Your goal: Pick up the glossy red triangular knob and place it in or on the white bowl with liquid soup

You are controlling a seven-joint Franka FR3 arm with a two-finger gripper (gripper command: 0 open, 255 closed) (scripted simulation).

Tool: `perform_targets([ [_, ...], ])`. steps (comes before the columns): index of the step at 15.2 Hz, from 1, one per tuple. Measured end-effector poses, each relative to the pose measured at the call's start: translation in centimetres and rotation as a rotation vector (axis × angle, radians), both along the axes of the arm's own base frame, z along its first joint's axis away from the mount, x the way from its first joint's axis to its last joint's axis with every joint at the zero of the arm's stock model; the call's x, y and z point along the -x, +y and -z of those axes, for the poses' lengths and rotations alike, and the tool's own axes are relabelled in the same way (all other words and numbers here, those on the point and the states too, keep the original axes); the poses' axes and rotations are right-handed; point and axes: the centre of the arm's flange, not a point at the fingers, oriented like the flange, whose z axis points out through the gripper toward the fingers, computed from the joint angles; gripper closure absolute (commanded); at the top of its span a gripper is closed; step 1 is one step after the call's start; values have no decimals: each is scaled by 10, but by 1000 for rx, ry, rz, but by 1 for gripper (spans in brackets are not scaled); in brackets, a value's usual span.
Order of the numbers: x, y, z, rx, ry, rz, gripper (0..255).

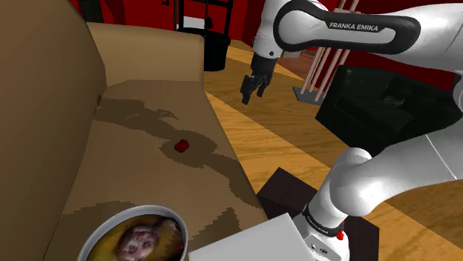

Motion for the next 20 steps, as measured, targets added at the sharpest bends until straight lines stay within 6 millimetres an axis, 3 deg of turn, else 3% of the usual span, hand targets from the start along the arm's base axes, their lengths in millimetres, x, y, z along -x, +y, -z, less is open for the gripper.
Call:
perform_targets([
  [12,-104,91,91,-14,46,-89,0],
  [20,-160,156,148,-24,76,-148,0],
])
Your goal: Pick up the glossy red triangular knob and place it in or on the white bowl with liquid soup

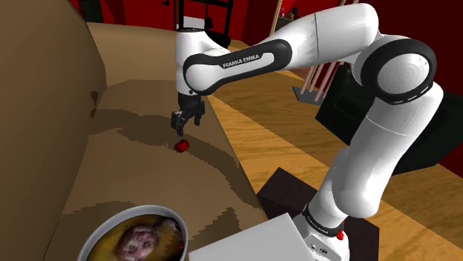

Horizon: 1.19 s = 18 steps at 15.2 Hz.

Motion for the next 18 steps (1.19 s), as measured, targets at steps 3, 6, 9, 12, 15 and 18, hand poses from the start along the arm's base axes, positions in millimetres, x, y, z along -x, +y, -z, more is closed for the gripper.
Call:
perform_targets([
  [3,-11,12,19,-2,6,-11,0],
  [6,-12,14,35,-2,7,-12,0],
  [9,-13,15,50,-2,7,-12,0],
  [12,-12,14,53,-2,7,-12,0],
  [15,-12,14,54,-2,6,-12,0],
  [18,-13,13,52,-3,2,-11,255],
])
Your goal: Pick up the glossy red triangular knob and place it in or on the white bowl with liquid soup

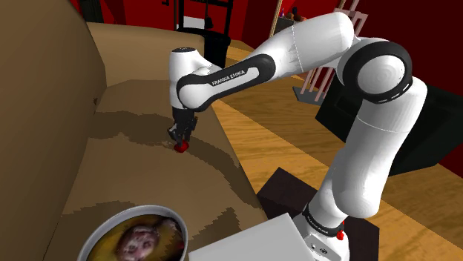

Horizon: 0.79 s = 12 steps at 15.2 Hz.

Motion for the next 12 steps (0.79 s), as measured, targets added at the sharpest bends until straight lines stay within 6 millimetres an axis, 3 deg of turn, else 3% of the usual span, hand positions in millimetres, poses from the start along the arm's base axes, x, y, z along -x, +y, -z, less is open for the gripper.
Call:
perform_targets([
  [8,1,5,-2,-4,-5,-7,255],
  [12,1,2,-14,0,3,-2,255],
])
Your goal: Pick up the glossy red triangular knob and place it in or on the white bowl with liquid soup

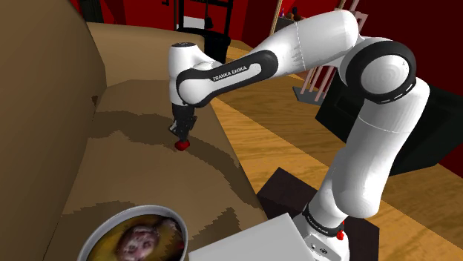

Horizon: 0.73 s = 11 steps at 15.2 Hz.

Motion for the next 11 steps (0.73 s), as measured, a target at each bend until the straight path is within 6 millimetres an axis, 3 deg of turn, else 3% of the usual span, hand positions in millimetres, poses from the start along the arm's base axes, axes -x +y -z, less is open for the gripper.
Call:
perform_targets([
  [11,0,-1,-58,0,0,0,255],
])
